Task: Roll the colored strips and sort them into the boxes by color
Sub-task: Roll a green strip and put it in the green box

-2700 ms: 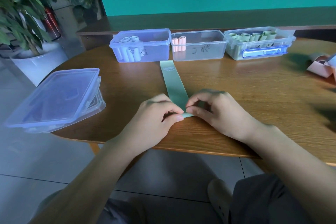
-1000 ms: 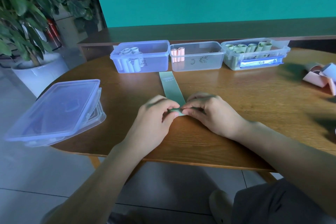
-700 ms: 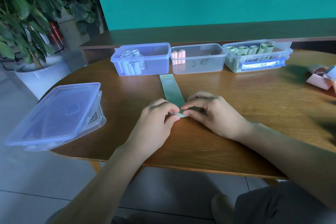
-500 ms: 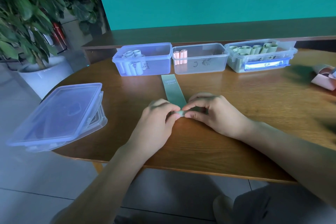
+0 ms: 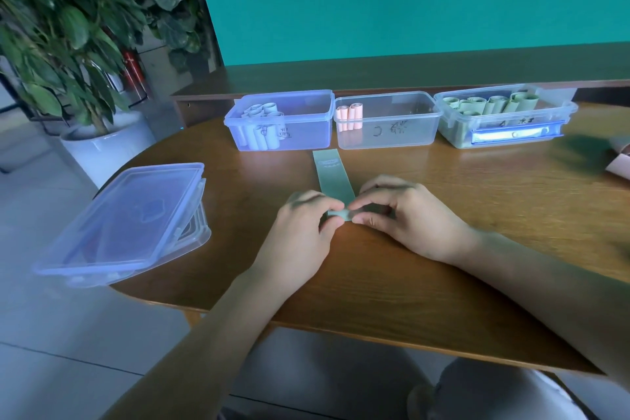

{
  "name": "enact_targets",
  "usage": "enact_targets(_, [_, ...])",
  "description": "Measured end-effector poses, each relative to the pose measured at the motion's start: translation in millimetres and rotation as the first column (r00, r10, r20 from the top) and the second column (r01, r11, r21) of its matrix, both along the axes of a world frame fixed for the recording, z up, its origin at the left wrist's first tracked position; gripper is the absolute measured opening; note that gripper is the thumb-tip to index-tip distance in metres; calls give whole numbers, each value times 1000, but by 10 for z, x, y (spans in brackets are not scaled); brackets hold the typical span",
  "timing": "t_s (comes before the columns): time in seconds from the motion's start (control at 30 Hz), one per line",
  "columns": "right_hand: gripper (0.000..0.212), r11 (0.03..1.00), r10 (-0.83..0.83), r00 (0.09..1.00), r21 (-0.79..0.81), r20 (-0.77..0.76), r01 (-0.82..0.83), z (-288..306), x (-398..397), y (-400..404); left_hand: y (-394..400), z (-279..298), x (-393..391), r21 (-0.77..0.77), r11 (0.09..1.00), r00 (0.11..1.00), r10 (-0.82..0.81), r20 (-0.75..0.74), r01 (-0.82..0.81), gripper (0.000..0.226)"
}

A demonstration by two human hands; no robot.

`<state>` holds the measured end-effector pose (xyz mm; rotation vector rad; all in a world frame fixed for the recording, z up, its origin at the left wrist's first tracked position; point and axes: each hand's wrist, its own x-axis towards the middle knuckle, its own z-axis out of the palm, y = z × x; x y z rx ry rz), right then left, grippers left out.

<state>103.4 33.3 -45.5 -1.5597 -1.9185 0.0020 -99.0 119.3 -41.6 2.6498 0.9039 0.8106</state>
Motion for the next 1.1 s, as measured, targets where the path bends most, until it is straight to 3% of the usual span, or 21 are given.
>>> enact_targets(0.27, [27, 999, -18, 999, -48, -50, 16, 22, 43, 75, 20, 34, -3, 17, 1000, 998, -11, 69, 10, 30])
enact_targets(0.47, [28, 999, -16, 1000, -48, -26, 15, 48, 59, 126, 136, 44, 64, -24, 1000, 1000, -13, 18, 14, 18])
enact_targets(0.6, [23, 1000, -16, 999, 4, -39, 17, 53, 69, 154, 202, 34, 94, -40, 999, 1000, -13, 22, 13, 22])
enact_targets(0.9, [28, 997, -52, 998, -63, -35, 50, 37, 136, 286, 267, 43, 167, 42, 999, 999, -21, 29, 20, 28])
enact_targets(1.1, [30, 995, -51, 999, -82, -11, 50, 55, 172, 347, 317, 30, 178, 4, 999, 999, -38, 21, 38, 23])
